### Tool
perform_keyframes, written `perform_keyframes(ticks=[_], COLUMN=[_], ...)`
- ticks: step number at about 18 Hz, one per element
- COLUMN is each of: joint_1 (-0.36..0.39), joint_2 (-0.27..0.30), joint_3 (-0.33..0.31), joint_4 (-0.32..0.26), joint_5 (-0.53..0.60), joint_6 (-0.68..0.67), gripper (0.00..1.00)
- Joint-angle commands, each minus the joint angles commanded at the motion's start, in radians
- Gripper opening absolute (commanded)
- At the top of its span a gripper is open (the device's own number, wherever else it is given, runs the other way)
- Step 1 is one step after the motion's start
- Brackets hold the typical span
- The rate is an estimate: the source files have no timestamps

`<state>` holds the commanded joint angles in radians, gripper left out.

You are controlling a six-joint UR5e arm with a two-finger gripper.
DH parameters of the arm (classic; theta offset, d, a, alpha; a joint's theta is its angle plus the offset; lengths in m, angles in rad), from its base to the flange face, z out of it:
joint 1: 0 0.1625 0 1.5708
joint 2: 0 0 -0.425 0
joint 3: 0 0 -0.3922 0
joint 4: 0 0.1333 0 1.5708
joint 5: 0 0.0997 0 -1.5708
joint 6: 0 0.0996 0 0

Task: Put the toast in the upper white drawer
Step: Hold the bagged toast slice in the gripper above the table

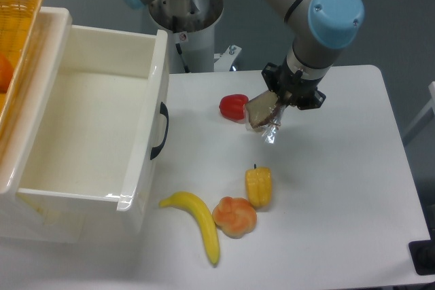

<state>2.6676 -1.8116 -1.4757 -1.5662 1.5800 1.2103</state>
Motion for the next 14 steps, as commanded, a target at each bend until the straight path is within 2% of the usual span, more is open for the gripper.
perform_keyframes(ticks=[9, 14], joint_1=[-0.003, -0.015], joint_2=[0.003, 0.028], joint_3=[0.009, 0.028], joint_4=[-0.003, -0.023], joint_5=[-0.002, -0.052], joint_6=[-0.031, -0.159], gripper=[0.00, 0.00])
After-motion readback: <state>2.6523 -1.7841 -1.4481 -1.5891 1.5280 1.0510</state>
